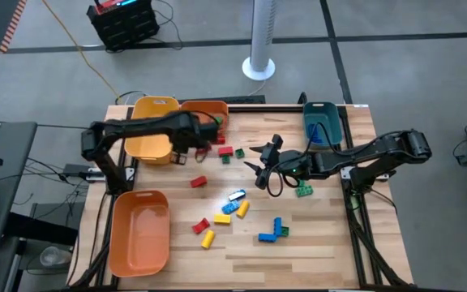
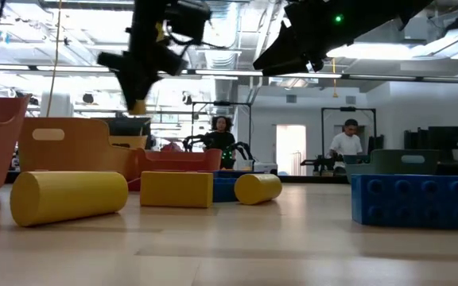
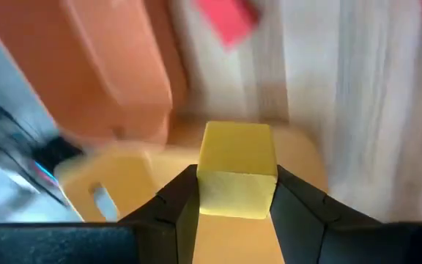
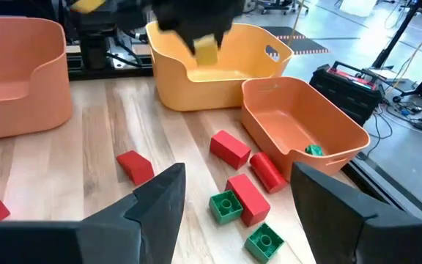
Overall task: Sort blocks
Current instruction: Put the yellow wooden block into the yellow bin, then put the blue game piece into the blue bin
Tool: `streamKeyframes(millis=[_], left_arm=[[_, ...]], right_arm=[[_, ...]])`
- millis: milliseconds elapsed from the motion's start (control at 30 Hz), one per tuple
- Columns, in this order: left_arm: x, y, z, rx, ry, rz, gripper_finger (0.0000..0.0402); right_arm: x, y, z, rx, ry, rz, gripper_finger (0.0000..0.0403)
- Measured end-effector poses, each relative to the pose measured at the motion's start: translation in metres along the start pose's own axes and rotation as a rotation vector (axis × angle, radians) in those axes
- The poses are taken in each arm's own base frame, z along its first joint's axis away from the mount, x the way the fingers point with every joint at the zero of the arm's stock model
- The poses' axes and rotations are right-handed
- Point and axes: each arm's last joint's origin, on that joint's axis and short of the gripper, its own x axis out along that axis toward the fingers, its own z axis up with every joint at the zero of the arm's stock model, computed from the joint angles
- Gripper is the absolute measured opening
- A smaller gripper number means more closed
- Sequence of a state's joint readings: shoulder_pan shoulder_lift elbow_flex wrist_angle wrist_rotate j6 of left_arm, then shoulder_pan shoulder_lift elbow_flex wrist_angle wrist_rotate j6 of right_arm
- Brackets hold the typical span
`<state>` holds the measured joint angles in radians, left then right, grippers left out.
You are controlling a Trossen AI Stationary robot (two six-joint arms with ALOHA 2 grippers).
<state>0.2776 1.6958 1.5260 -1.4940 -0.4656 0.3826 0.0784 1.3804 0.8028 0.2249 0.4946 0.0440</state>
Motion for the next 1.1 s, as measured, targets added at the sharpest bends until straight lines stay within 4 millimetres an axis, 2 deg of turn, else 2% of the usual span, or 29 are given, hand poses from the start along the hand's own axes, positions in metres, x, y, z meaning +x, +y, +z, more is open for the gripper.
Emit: streamKeyframes(millis=[200,300,467,633,800,933,1033,1100], left_arm=[[0.021,0.028,-0.047,-0.223,0.084,-0.106,0.0134],[0.038,0.039,-0.064,-0.324,0.089,-0.206,0.0134],[0.071,0.047,-0.084,-0.417,0.165,-0.289,0.0135],[0.094,0.043,-0.091,-0.453,0.200,-0.331,0.0145],[0.093,0.043,-0.092,-0.458,0.214,-0.289,0.0189],[0.085,0.046,-0.090,-0.463,0.200,-0.254,0.0223],[0.069,0.052,-0.085,-0.493,0.165,-0.136,0.0233],[0.053,0.057,-0.079,-0.563,0.040,-0.027,0.0234]], right_arm=[[-0.001,0.002,0.000,-0.002,-0.001,0.006,0.0260],[-0.001,0.002,0.000,-0.002,-0.001,0.006,0.0260],[-0.002,0.003,0.000,-0.004,-0.002,0.012,0.0260],[-0.002,0.003,0.000,-0.006,-0.002,0.012,0.0260],[-0.002,0.003,0.000,-0.006,-0.002,0.012,0.0260],[-0.002,0.003,0.000,-0.007,-0.001,0.012,0.0260],[-0.002,0.003,0.000,-0.009,0.002,0.012,0.0260],[-0.002,0.003,-0.001,-0.017,0.004,0.012,0.0260]])
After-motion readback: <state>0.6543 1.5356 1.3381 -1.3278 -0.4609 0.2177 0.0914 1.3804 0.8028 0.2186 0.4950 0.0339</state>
